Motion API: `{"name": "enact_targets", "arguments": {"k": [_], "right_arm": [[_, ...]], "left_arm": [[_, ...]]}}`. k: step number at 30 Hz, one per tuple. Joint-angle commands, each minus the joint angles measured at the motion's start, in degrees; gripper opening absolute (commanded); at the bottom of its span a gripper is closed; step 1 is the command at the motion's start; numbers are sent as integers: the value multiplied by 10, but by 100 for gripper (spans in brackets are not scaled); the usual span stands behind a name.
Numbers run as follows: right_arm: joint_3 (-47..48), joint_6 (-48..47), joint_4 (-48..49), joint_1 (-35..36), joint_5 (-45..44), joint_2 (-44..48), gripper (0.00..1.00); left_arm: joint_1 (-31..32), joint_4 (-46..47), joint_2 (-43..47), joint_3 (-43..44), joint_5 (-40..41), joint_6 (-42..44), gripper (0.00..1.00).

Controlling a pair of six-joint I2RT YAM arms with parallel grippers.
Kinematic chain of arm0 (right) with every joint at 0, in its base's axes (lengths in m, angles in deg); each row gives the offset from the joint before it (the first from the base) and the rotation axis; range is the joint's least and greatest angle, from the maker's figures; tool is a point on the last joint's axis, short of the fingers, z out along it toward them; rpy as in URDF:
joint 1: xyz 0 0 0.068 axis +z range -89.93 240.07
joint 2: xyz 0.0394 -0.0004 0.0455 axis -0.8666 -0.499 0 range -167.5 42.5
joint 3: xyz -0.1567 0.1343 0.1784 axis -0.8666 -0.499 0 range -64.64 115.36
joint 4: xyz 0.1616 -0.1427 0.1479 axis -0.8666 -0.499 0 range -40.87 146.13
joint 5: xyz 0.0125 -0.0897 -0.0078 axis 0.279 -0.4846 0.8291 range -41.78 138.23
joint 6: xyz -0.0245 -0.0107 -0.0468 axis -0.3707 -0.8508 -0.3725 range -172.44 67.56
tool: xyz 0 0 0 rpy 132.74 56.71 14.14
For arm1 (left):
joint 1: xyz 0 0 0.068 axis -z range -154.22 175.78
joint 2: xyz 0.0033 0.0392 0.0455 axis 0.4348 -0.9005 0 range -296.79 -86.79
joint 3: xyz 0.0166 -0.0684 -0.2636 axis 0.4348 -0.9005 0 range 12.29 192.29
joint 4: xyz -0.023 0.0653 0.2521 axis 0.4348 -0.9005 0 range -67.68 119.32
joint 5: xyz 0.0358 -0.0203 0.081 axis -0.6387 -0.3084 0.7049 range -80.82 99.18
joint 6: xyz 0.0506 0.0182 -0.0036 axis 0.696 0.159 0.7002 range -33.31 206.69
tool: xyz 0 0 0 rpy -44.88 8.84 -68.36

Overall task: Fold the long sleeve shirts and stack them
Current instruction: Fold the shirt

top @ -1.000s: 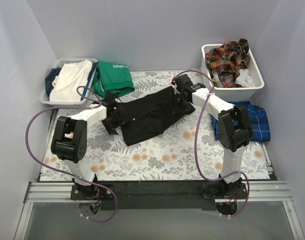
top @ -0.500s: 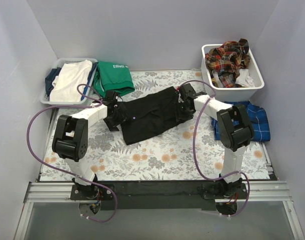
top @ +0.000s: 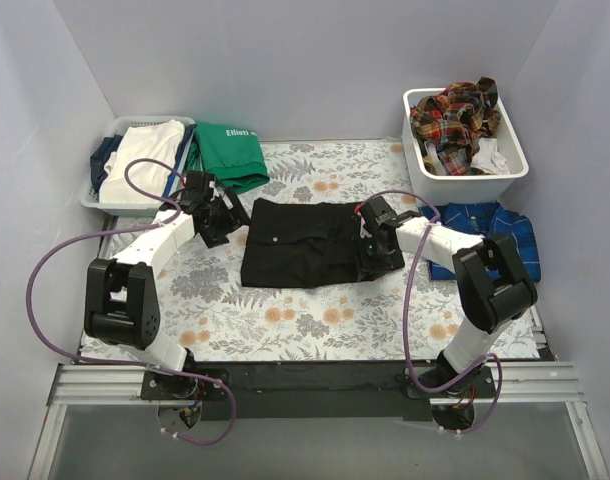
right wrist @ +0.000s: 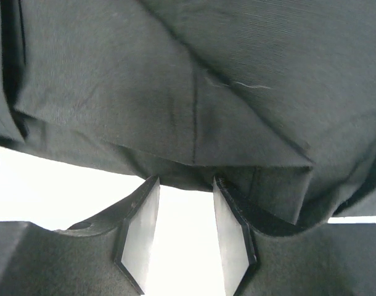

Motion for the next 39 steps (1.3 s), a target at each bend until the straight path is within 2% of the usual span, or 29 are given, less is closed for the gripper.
{"name": "enact_targets", "arguments": {"k": [1,4,12,18,21,22,25,26,30,39], "right_arm": [[-21,11,-81,9,1,34,49],[0,15,-94,9,-14,58,49],[52,35,-104,9,-39,102,49],[114,23,-104,10,-43,100,49],[167,2,-104,14,-44,70,49],[180,-2,-104,14,-44,61,49],[228,-10,-101,17,-44,18,49],[236,-11,-98,17,-38,-4,49],[257,-8,-68,17,19,-61,49],[283,-23,-47,53,58,-163,48]], "left_arm": [[-4,14,-37,0,-110,58,78],[-4,7,-97,12,-145,80,75],[-11,70,-176,49,-204,85,76],[-15,94,-186,36,-233,87,73],[-17,109,-192,24,-253,80,60],[-16,110,-195,24,-258,77,51],[-16,110,-196,25,-263,77,36],[-18,110,-196,26,-264,77,25],[-21,104,-197,36,-266,74,1],[-32,52,-147,80,-238,85,0]]}}
